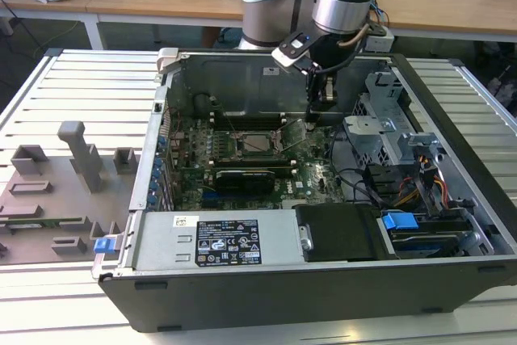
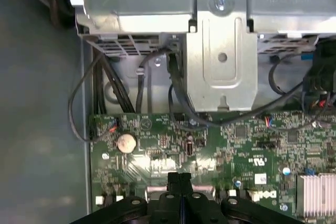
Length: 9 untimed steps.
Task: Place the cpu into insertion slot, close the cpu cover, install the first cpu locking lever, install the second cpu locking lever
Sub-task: 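Close the cpu cover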
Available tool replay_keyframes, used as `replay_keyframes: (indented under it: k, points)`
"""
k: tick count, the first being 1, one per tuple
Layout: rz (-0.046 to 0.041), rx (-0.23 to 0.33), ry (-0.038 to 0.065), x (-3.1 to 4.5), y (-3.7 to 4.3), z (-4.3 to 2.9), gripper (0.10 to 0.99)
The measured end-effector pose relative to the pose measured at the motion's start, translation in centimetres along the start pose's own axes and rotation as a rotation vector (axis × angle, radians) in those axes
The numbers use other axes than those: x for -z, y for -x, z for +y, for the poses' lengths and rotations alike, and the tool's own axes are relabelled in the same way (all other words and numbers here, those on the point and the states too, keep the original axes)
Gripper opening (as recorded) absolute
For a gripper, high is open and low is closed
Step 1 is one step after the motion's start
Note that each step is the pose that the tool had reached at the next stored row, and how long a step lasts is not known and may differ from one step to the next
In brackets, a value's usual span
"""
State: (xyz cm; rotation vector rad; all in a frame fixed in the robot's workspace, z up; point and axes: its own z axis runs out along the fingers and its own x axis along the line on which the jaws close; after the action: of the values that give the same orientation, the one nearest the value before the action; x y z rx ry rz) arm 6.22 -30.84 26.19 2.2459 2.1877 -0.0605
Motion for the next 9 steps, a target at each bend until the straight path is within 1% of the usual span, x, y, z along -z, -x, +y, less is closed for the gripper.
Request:
replay_keyframes:
  k: [2, 4, 5, 7, 9]
  points:
    - [-0.0001, 0.0, -0.001, -0.39, -0.06, 0.3, 0.106]
    - [-0.0001, 0.0, -0.002, -0.74, -0.08, 0.4, 0.106]
    - [0.0, 0.0, -0.002, -1.05, -0.1, 0.46, 0.106]
    - [-0.0005, 0.0, -0.002, -1.59, -0.11, 0.47, 0.106]
    - [-0.0006, 0.0, -0.002, -1.65, -0.11, 0.3, 0.106]
